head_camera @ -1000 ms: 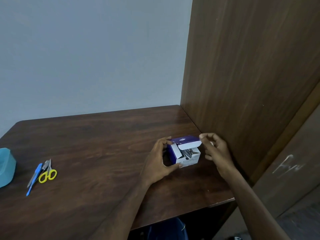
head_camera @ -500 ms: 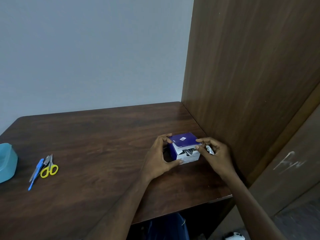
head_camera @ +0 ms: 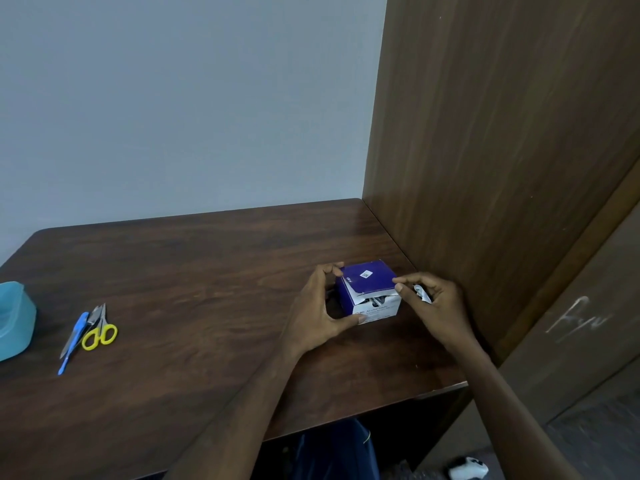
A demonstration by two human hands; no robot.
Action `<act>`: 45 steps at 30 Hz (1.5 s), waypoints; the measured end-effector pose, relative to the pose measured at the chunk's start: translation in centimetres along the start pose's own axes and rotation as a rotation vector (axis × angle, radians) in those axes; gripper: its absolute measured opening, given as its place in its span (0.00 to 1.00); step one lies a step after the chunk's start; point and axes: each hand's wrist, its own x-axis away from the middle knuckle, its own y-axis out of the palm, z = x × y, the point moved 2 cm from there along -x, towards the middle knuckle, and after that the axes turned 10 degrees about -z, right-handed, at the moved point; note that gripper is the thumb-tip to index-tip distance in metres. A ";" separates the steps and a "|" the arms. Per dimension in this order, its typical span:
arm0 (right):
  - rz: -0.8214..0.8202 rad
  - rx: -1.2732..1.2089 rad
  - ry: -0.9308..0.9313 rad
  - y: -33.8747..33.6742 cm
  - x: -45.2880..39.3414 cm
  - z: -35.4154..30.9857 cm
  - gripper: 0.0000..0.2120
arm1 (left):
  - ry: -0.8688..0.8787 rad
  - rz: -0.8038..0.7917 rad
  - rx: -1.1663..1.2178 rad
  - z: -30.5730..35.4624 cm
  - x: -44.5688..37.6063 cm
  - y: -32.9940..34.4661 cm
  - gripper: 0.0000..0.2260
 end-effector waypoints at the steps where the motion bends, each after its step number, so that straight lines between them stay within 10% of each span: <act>1: -0.002 0.007 -0.001 0.0 0.0 0.0 0.06 | 0.005 -0.005 -0.009 0.1 0.1 0.0 0.37; 26: -0.035 0.239 0.035 -0.2 0.8 -0.5 0.07 | 0.006 -0.059 -0.102 -0.3 0.1 -0.2 0.26; 35: 0.118 -0.086 0.052 1.1 1.5 -2.9 0.19 | -0.088 0.022 0.020 0.1 0.5 -0.5 0.46; 45: -0.014 -0.053 -0.194 11.2 2.6 -11.2 0.14 | 0.022 0.236 -0.197 -0.4 4.2 -9.7 0.19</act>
